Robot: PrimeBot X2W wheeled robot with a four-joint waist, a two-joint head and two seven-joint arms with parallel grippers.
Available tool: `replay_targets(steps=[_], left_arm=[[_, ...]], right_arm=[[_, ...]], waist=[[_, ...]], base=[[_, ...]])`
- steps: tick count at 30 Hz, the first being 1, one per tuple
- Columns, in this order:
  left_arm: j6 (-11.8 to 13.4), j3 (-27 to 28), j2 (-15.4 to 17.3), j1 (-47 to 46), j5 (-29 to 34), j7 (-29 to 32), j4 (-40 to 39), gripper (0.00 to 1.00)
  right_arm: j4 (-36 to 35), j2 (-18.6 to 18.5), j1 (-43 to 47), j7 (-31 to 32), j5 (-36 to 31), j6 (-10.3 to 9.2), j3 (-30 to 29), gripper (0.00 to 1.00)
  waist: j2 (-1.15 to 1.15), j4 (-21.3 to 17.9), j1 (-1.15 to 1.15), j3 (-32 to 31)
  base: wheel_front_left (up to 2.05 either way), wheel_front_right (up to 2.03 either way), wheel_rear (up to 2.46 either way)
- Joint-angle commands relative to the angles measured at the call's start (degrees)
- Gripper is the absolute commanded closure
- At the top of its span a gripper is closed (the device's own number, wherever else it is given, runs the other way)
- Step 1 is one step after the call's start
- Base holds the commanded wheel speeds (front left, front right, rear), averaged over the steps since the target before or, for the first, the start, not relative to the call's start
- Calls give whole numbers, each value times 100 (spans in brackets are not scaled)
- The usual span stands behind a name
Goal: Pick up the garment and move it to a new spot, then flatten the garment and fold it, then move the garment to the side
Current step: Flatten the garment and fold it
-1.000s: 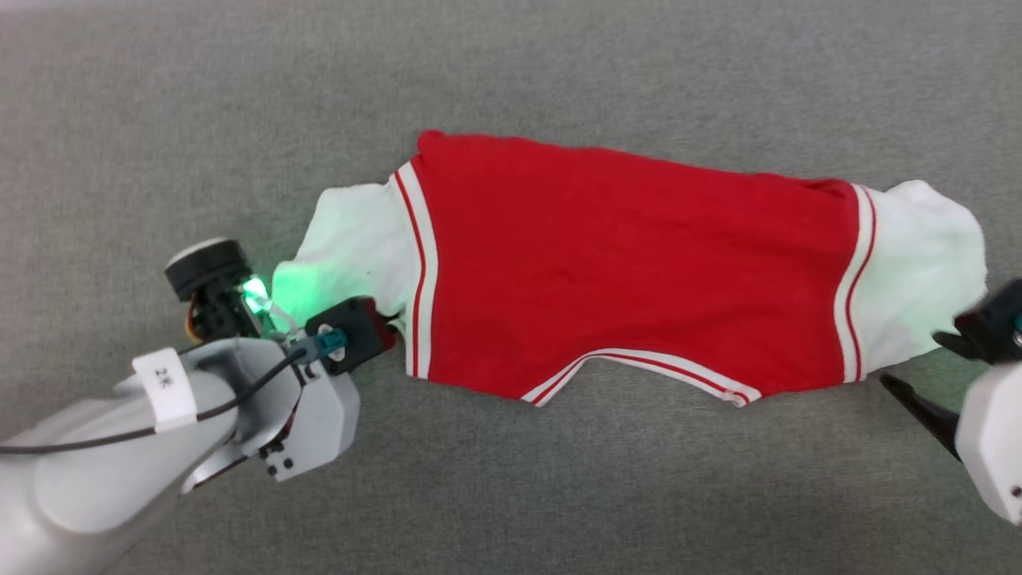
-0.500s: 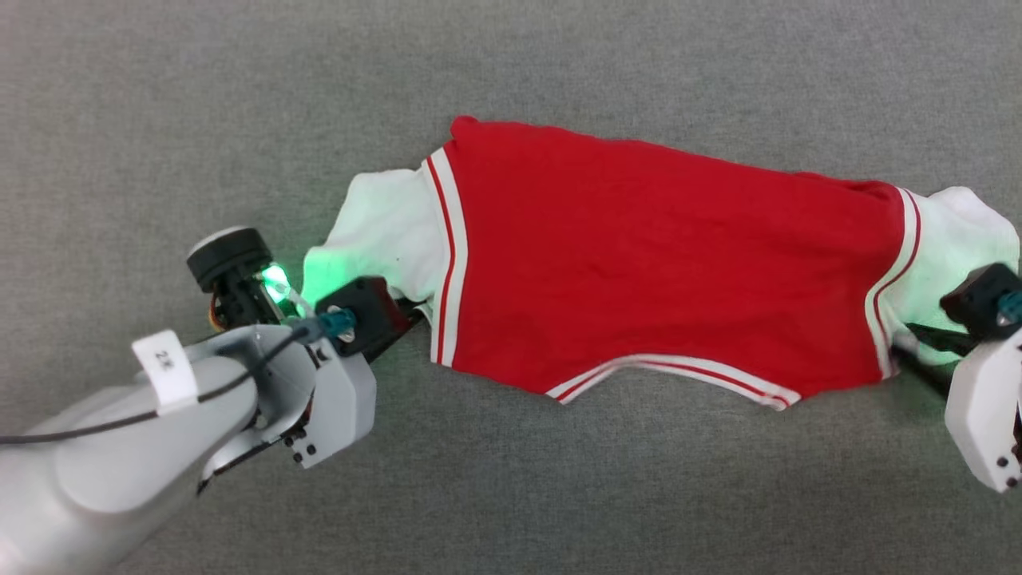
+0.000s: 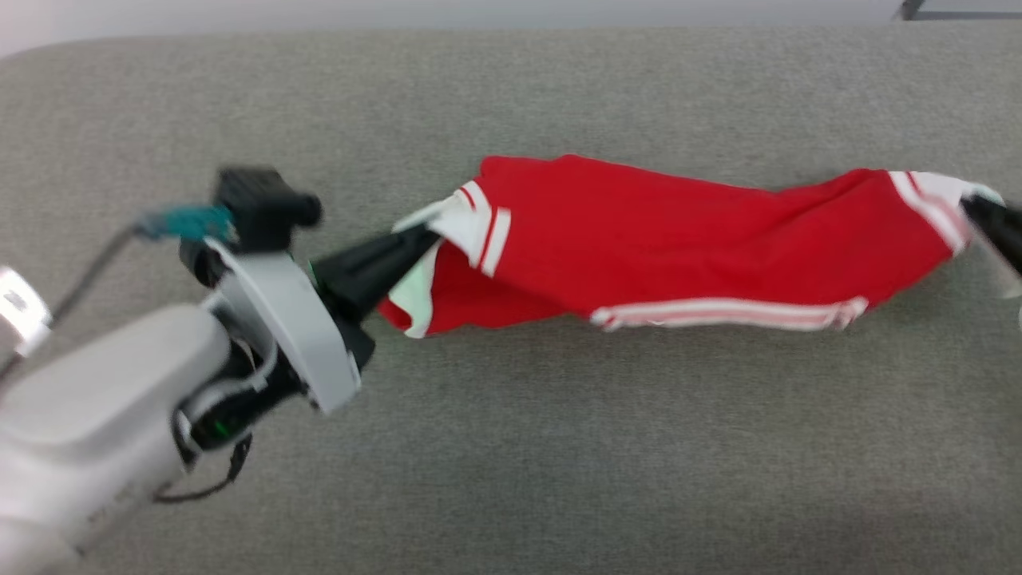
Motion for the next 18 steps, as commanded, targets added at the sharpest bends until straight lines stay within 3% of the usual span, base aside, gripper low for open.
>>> replay_targets(steps=[1, 4, 9, 14, 18], left_arm=[[15, 91, 57, -149, -364, -71, -73, 100], [15, 247, 25, -371, -873, -103, 34, 100], [14, 656, -312, -986, -1644, 76, 828, 100], [14, 1159, -843, -2089, -1916, 254, 2209, 100], [14, 1648, -1204, -3124, -1880, -124, 3260, 100]], right_arm=[[67, 184, -164, -62, 44, -8, -275, 100], [320, 538, -407, -55, -20, -8, -697, 100], [1158, 1464, -1390, 16, -158, -8, -1357, 100], [2172, 2313, -2988, -230, -771, -8, -1909, 100], [2856, 2745, -4269, -703, -1391, -9, -2238, 100]], waist=[[0, 109, 0, -35], [0, 181, 0, 90], [0, 234, 0, 476], [0, 210, 0, 888], [0, 187, 0, 1035]], base=[[0, 0, 0], [0, 0, 0], [0, 0, 0], [0, 0, 0], [0, 0, 0]])
